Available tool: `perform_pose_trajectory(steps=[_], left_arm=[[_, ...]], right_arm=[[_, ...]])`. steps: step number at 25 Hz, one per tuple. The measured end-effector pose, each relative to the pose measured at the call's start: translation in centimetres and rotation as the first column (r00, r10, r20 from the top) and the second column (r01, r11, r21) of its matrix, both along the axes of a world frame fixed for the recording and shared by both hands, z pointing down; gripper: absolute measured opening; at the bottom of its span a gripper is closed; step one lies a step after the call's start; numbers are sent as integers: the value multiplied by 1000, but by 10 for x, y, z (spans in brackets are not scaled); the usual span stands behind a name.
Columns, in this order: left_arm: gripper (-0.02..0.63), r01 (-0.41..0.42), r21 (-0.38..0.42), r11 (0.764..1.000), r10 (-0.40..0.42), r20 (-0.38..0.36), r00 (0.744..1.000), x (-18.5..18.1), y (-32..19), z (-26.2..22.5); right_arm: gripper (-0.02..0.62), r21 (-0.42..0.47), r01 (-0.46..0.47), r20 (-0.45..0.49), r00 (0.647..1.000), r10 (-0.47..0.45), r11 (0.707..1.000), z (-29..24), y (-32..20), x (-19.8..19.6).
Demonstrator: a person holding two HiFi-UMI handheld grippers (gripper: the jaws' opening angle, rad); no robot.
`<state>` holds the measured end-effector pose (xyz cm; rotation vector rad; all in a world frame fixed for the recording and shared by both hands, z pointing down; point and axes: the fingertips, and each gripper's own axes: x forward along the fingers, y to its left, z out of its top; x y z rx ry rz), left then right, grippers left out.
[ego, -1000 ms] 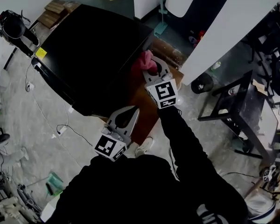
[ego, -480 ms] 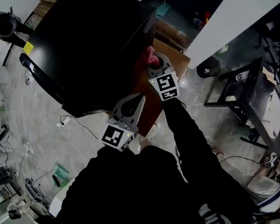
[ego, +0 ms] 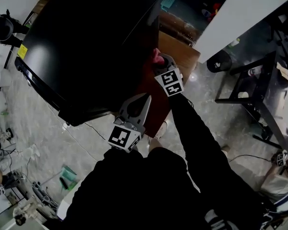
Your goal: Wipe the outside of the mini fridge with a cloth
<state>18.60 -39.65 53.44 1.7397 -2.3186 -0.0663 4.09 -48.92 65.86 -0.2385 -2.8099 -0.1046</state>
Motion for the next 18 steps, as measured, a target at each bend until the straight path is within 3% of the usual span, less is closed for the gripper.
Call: perform_pose_trajectory(steps=[7,12,14,18], left_arm=[[6,9,-22,1000,-9,-11,1000,5,2,10],[6,13,-32,999,-13,-17,1000,5,10,14],[6,20,-33,999,-20,-13,1000,7,12,12],[6,36,-16,999,-37,-8,999,11,21,0]], right_arm=[[58,-45,-13,-107,994,8,999,55,-8,-1],[58,-22,13,-246,969,-18,1000,96,1,-4],[58,-35,10,-248,969,-18,999,94,1,0],[60,-66,-15,-153,988,5,998,54,2,18]])
